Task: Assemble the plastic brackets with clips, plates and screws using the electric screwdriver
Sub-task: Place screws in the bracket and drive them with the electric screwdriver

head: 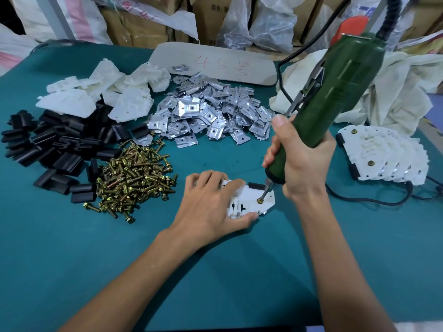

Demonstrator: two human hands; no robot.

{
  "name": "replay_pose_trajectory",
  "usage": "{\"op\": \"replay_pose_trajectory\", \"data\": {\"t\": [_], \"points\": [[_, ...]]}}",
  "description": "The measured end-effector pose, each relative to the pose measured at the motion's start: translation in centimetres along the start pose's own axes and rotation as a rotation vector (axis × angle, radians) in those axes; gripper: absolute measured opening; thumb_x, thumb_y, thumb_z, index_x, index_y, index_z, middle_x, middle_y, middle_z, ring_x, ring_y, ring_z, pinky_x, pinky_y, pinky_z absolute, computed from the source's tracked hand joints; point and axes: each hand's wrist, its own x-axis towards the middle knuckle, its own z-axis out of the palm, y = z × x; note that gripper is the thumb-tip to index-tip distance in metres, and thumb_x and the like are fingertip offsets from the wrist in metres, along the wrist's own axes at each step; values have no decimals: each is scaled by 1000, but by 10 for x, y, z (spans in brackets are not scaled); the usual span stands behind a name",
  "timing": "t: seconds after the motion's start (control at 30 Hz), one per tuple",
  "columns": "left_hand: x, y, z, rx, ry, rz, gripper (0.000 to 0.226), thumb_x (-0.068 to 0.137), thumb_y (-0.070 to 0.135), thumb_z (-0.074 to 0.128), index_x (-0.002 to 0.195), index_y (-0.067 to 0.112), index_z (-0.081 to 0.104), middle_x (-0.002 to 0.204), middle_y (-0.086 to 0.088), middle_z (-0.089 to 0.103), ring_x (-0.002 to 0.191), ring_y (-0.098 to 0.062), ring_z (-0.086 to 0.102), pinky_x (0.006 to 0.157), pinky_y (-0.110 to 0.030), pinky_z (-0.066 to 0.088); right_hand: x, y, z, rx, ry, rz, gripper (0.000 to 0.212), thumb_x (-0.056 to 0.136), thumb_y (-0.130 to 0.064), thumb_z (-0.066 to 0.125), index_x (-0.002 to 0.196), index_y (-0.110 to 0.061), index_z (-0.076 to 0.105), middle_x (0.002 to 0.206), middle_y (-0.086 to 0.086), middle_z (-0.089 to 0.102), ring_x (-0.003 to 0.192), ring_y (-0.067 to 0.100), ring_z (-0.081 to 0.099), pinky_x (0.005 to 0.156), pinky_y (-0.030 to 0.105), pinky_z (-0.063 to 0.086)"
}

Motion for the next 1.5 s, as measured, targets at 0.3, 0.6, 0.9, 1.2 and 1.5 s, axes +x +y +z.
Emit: {"op": "replay_pose_trajectory", "data": {"t": [0.3, 0.6, 0.9, 1.2, 1.5], "points": [[-1, 1, -2, 20, -7, -3, 76, 78, 86, 35, 130, 37, 59, 111, 2, 54, 114, -22, 46, 99, -42, 29, -3, 6, -1, 19, -2, -4, 30, 83, -29, 77, 70, -12, 56, 51, 3, 52, 35, 26, 48, 45, 31, 45], [-2, 1, -1, 16, -1, 2, 75, 78, 85, 38, 131, 36, 59, 111, 2, 54, 114, -22, 46, 100, -42, 28, -8, 3, 0, -12, 2, -41, 33, 82, -29, 78, 72, -7, 56, 51, 4, 52, 36, 27, 50, 45, 32, 45], [-2, 0, -1, 9, -6, -12, 77, 79, 85, 36, 132, 36, 59, 112, 2, 54, 114, -22, 46, 101, -42, 29, -15, -2, 5, -44, 10, -72, 49, 80, -36, 83, 73, 3, 53, 56, 21, 52, 38, 25, 54, 45, 30, 45], [-2, 1, -2, 14, 4, -15, 77, 79, 85, 34, 132, 36, 58, 113, 1, 54, 116, -22, 44, 101, -42, 27, -14, -1, 6, -26, 27, -63, 42, 82, -27, 75, 74, 8, 53, 52, 2, 54, 38, 22, 51, 44, 32, 46], [-3, 0, -3, -17, 3, -20, 77, 78, 86, 36, 132, 36, 60, 111, 3, 56, 114, -21, 46, 100, -42, 29, -15, -13, 3, -14, 8, -44, 38, 81, -32, 80, 79, -1, 57, 58, 8, 54, 42, 25, 52, 47, 31, 47]]}}
